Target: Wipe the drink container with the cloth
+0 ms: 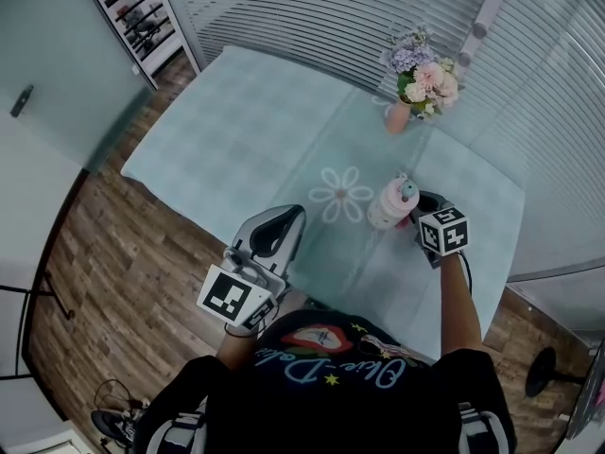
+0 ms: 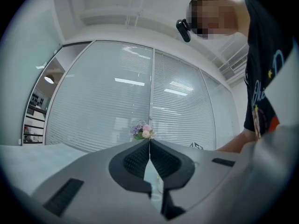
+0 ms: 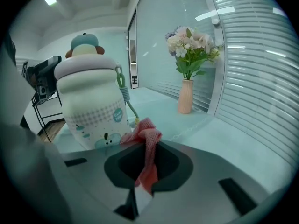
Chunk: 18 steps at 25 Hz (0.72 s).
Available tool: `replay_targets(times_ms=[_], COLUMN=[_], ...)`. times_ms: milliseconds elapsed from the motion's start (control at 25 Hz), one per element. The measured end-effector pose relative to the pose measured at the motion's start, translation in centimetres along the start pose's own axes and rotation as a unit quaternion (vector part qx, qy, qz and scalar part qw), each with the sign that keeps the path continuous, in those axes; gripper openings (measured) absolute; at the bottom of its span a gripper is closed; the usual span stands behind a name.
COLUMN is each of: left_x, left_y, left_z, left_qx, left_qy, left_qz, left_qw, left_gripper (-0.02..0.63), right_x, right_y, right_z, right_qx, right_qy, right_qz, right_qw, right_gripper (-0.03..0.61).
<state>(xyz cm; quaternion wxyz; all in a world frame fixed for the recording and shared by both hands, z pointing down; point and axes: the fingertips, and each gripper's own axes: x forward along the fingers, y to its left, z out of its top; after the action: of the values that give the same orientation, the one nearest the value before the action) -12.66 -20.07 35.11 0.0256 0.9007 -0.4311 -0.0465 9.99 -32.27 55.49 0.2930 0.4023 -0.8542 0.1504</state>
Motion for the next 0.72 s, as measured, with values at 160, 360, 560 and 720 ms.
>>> replay_targets(times_ms=[160,360,560,720], left_x=[0.0,0.6,0.8,0.8], left_y=[0.2,-0.2,-0.3,-0.4], left_z=[-0.1,-0.2,0.1,0.3], left_qx=[-0.002,-0.002,0.001,0.005], left_qy=[0.000,0.000,0.000,-0.001], left_qz=[0.001,-0.006,-0.012,-0.015], left_qw=[1.0000,1.0000,0.9999,0.9999], left_gripper=[0.005,0.005,0.005,0.005], right_x=[0.6,1.0,0.3,-1.8], right_y=[-0.1,0.0,-0.2,-1.2], right_z=[-0.6,-1.3,-1.1,-0.3], right_qx=[0.000,0.009,0.020,0.040], right_qy=[0.012,0.017,0.003,-0.023], right_qz=[-0.007,-0.010,-0.024,-0.057], right_qw=[1.000,1.000,0.999,0.997], right_gripper=[0.025,0.025,0.026,0.026])
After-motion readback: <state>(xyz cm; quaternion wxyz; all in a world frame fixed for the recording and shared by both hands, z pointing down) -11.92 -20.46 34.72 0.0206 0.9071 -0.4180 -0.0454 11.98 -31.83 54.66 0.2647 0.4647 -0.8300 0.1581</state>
